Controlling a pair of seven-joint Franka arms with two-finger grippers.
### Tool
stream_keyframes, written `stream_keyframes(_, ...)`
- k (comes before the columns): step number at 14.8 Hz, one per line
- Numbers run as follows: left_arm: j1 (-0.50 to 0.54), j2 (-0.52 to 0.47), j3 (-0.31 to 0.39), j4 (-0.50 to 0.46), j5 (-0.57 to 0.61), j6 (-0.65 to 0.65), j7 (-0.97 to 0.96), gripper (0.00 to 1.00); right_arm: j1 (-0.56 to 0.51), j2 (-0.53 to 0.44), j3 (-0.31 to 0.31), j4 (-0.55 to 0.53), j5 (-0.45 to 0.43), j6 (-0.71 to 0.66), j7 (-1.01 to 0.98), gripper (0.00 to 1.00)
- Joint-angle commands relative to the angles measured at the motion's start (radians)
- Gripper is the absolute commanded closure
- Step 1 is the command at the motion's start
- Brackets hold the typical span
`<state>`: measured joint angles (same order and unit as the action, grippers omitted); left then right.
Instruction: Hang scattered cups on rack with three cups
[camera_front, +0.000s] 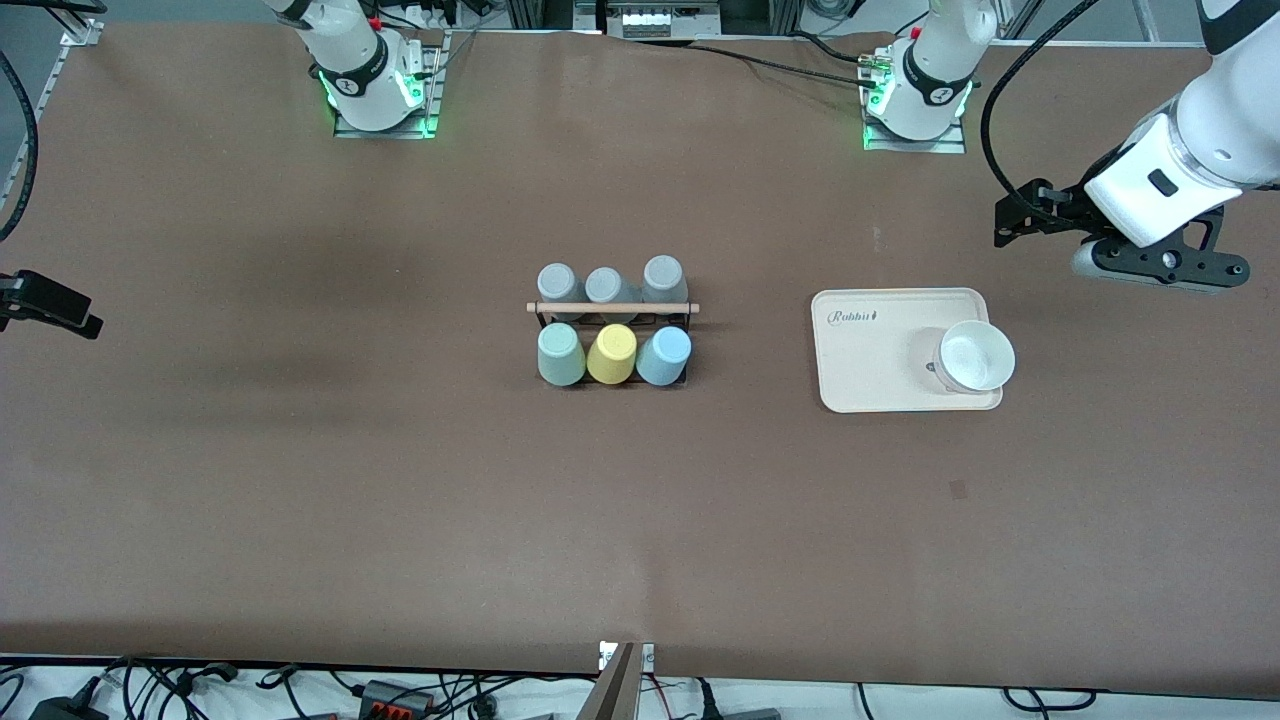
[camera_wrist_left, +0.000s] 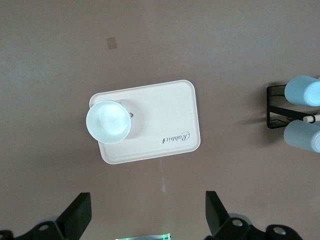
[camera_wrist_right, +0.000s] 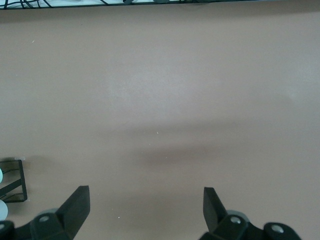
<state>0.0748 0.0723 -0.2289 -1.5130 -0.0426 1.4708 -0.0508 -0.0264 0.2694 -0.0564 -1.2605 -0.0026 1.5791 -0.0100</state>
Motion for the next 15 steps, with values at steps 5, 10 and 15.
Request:
stream_keyframes(5, 0.005, 0.007, -0.003, 0.016, 0.021, 0.033, 0.020, 0.00, 0.014, -0.220, 0.000, -0.385, 0.001, 0.225, -0.018, 0.00)
stream_keyframes(10, 0.008, 0.006, -0.003, 0.016, 0.020, 0.029, 0.026, 0.00, 0.013, -0.231, 0.000, -0.387, 0.001, 0.148, -0.021, 0.00)
stream_keyframes(15, 0.008, 0.006, 0.000, 0.016, 0.018, 0.031, 0.026, 0.00, 0.013, -0.228, 0.001, -0.369, 0.006, 0.084, -0.018, 0.00)
